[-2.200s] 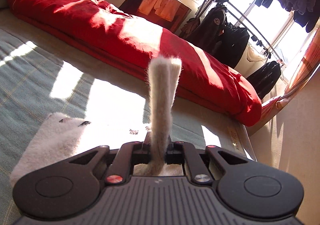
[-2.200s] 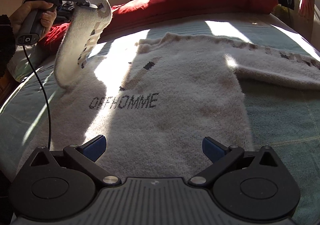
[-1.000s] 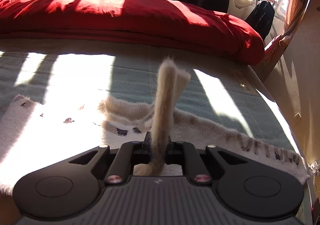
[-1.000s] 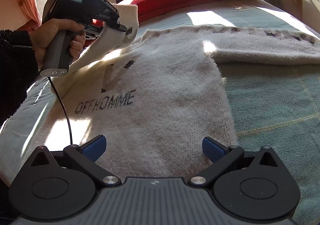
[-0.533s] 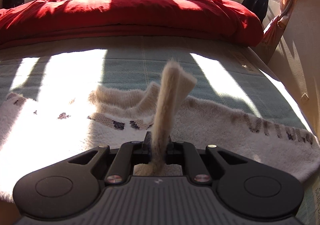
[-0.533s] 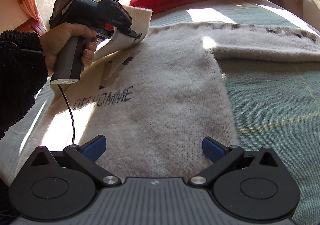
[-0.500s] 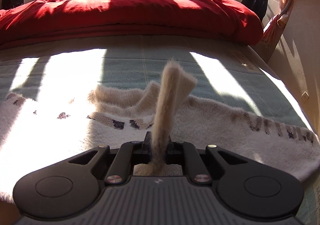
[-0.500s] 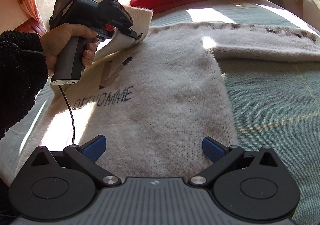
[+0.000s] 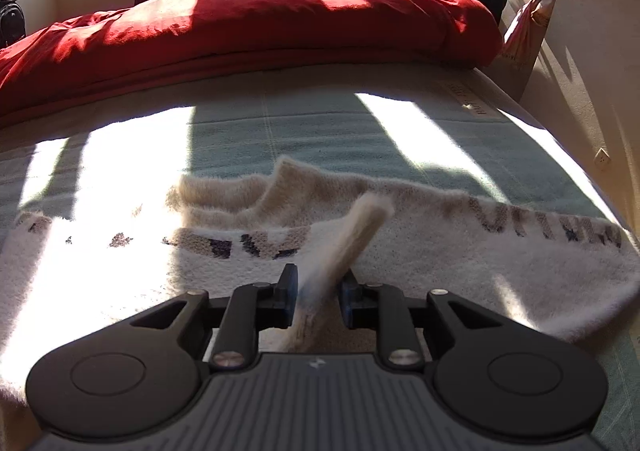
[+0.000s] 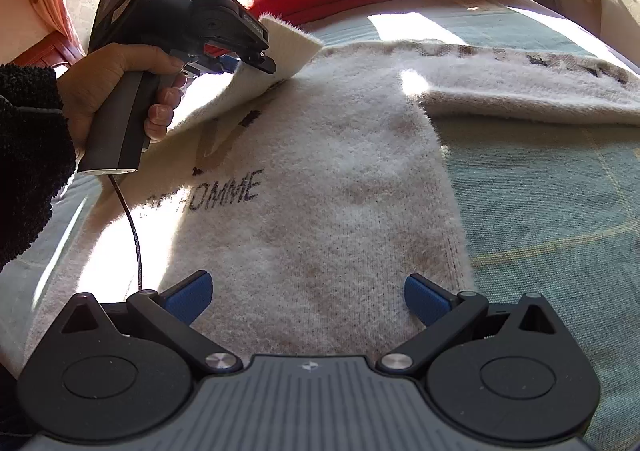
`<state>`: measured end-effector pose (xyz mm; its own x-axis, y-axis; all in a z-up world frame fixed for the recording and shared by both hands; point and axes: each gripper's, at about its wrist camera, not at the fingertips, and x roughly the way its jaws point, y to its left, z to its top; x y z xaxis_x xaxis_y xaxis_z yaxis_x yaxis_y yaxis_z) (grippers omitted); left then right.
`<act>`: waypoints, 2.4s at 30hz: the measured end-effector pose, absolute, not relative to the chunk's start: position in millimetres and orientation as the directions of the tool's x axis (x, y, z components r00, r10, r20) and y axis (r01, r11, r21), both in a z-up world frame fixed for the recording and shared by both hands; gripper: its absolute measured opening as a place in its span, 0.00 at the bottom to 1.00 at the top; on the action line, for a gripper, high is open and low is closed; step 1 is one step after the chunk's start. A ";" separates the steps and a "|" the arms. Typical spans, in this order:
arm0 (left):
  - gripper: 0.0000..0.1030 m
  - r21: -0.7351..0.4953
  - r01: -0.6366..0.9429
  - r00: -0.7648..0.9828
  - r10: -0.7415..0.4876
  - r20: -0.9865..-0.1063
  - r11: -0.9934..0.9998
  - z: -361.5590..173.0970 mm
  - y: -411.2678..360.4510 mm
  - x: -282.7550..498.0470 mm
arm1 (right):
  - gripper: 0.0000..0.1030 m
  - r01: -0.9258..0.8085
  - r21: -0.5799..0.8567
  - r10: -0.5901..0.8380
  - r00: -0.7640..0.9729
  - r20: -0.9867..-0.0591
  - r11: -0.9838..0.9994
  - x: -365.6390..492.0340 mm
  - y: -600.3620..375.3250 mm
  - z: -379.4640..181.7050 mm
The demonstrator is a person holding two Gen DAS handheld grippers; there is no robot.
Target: Fold clothes
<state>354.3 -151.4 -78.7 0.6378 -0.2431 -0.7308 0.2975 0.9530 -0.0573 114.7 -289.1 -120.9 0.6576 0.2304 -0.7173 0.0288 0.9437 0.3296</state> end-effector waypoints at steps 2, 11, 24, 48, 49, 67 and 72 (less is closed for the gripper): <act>0.27 -0.050 0.317 0.642 -0.253 -0.723 0.947 -71.5 -148.6 346.4 | 1.00 0.041 0.329 0.221 0.660 -0.718 0.944 113.4 -287.8 -116.5; 0.37 -0.012 0.380 0.670 -0.284 -0.685 0.925 -33.4 -121.8 304.0 | 1.00 0.002 0.296 0.212 0.693 -0.689 0.955 101.4 -262.6 -74.9; 0.66 -0.038 0.299 0.735 -0.255 -0.628 0.954 -9.3 14.0 233.7 | 1.00 0.003 0.278 0.188 0.731 -0.656 0.961 69.5 -219.7 -22.5; 0.69 -0.139 0.082 0.664 -0.158 -0.731 0.987 -112.6 130.5 277.9 | 1.00 0.028 0.332 0.237 0.642 -0.729 0.943 131.4 -215.0 -48.1; 0.69 -0.147 0.078 0.662 -0.162 -0.732 0.986 -116.8 128.7 285.1 | 1.00 0.022 0.333 0.243 0.640 -0.729 0.943 137.0 -216.6 -50.2; 0.75 -0.178 0.073 0.676 -0.180 -0.714 0.981 -148.8 138.2 326.0 | 0.70 0.027 0.526 0.397 0.623 -0.674 0.850 274.8 -248.5 -95.5; 0.75 -0.182 0.094 0.674 -0.198 -0.712 0.979 -150.0 141.2 326.8 | 0.47 0.193 0.641 0.413 0.622 -0.666 0.743 313.8 -277.4 -136.9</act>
